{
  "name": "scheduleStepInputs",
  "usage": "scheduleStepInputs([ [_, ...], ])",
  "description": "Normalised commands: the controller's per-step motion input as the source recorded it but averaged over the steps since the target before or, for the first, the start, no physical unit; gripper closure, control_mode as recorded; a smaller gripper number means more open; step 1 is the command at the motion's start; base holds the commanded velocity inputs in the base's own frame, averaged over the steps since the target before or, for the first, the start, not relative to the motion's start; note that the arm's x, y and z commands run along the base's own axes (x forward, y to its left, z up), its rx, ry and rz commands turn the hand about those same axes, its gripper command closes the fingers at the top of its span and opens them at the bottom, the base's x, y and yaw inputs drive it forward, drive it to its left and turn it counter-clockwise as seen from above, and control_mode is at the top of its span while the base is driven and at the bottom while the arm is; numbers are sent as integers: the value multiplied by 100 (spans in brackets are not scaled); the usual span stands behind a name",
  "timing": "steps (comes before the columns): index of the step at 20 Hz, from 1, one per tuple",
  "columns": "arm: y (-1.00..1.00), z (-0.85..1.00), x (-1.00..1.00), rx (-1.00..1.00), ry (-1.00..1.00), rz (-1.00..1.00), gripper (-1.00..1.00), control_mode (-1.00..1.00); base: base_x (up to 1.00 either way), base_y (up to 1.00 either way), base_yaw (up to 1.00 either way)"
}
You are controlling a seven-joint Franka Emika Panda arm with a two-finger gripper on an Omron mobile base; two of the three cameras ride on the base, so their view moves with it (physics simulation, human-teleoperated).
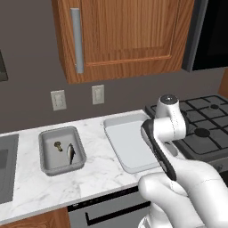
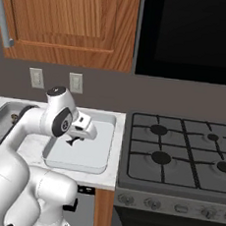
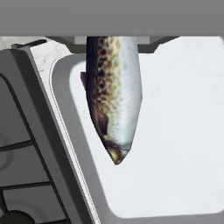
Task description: Place one mushroom and one fish in each tupperware on the nearby counter, to pack two identical lunches.
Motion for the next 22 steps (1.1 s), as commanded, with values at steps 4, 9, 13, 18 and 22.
scheduleStepInputs([
  [4, -14, -33, 12, 0, 0, 0, 100, -100, 0, 0, 0],
  [9, -5, -15, 14, 0, 0, 0, 100, -100, 0, 0, 0],
  [13, 0, -5, 24, 0, 0, 0, 100, -100, 0, 0, 0],
  [18, 0, -10, 30, 0, 0, 0, 100, -100, 0, 0, 0],
  [22, -4, -19, 22, 0, 1, 0, 100, -100, 0, 0, 0],
])
